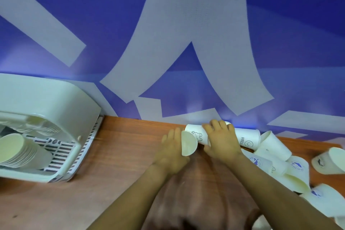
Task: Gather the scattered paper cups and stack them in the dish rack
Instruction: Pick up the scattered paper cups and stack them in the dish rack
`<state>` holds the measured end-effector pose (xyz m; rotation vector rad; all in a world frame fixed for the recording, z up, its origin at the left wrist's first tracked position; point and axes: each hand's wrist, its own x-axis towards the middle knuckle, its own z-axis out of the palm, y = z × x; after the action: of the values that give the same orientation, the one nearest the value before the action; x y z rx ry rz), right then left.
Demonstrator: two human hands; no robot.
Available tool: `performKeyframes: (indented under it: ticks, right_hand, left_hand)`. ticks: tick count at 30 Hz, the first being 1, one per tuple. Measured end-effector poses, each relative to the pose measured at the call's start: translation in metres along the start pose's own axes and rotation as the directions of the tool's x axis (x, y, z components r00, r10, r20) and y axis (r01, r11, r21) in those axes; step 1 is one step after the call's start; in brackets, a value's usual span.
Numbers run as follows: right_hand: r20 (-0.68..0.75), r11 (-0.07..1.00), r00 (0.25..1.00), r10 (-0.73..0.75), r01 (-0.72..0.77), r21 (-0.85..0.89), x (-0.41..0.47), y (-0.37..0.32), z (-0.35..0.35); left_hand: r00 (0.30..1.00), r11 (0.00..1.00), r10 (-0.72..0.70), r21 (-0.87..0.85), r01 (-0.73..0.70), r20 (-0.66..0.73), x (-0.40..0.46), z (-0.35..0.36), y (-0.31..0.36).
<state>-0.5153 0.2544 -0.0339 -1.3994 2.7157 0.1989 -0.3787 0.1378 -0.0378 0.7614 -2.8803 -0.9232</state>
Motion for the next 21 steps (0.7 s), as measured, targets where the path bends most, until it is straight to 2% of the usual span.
performKeyframes:
  ticks: [3, 10, 16, 21]
  right_hand:
    - [-0.002, 0.996, 0.999, 0.032, -0.032, 0.083, -0.017, -0.006, -0.025]
    - [-0.032, 0.933, 0.994, 0.101, -0.083, 0.349, -0.07, -0.045, -0.076]
    - [-0.003, 0.897, 0.997, 0.071, -0.063, 0.437, -0.114, -0.086, -0.089]
    - [-0.006, 0.868, 0.998, 0.069, -0.057, 0.494, -0.135, -0.117, -0.089]
  left_hand:
    - [0.998, 0.998, -0.026, 0.049, 0.028, -0.056, -0.018, -0.02, -0.012]
    - [0.985, 0.995, -0.095, 0.01, 0.098, -0.145, -0.085, -0.083, -0.015]
    - [0.984, 0.989, -0.135, -0.076, 0.127, -0.112, -0.152, -0.109, -0.02]
    - [0.987, 0.991, -0.131, -0.025, 0.129, -0.093, -0.187, -0.122, -0.04]
